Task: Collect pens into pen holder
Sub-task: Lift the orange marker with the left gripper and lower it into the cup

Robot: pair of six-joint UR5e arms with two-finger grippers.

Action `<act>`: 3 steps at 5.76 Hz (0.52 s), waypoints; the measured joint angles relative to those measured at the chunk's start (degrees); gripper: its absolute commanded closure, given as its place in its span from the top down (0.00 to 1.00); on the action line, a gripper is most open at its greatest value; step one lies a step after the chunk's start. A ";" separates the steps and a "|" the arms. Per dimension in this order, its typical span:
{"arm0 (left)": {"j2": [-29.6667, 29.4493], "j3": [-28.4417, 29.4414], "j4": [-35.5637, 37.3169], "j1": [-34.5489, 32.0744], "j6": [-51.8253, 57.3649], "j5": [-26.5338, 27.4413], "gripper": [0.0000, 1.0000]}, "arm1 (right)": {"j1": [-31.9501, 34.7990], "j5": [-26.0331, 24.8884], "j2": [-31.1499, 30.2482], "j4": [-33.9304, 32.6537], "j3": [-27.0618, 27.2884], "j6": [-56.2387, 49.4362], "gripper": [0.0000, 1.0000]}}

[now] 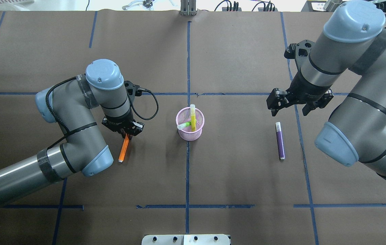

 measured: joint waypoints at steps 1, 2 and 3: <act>-0.65 -3.01 -0.37 -1.70 -0.63 0.46 0.00 | -0.51 -0.07 -1.32 0.10 -0.40 -0.89 0.91; -1.05 -6.95 -0.70 -2.84 -1.23 2.72 0.00 | -1.24 -0.32 -1.86 0.28 -1.16 -1.30 0.91; -1.33 -11.03 -1.26 -3.28 -1.88 6.04 0.00 | -1.89 -0.59 -1.78 0.57 -2.22 -1.39 0.91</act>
